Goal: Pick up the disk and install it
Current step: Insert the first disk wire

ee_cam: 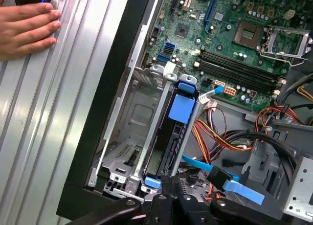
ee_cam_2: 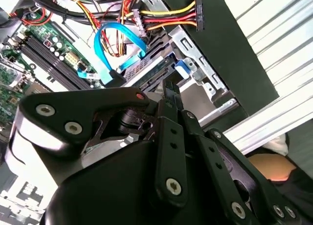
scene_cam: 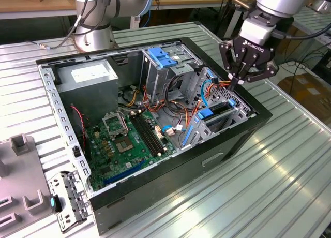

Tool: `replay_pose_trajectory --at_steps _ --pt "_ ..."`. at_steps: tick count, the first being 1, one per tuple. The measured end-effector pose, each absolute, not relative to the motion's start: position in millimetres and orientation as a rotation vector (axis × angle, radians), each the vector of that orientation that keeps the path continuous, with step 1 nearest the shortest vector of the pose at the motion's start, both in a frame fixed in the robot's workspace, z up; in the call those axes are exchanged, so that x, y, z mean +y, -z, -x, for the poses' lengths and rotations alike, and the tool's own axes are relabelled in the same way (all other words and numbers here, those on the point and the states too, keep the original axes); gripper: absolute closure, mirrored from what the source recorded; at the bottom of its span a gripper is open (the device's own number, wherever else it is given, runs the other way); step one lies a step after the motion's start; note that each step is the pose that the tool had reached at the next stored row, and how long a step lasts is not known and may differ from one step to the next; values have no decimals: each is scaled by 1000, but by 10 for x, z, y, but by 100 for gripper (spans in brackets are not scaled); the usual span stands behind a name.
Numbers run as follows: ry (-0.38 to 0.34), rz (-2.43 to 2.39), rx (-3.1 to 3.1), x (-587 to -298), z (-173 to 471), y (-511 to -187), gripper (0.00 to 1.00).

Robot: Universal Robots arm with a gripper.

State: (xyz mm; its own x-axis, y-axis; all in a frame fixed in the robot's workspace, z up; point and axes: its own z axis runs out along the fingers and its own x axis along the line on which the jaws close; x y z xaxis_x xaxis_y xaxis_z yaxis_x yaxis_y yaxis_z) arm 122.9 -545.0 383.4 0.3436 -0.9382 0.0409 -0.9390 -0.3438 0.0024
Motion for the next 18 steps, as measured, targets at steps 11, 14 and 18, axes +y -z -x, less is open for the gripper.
replay_pose_trajectory --at_steps 11,14,18 --pt "-53 -2667 -1615 -5396 -1496 -3834 89" --pt "-53 -2677 -1598 -5379 -1544 -3834 89" --pt "-53 -2685 -1586 -5371 -1563 -3834 89"
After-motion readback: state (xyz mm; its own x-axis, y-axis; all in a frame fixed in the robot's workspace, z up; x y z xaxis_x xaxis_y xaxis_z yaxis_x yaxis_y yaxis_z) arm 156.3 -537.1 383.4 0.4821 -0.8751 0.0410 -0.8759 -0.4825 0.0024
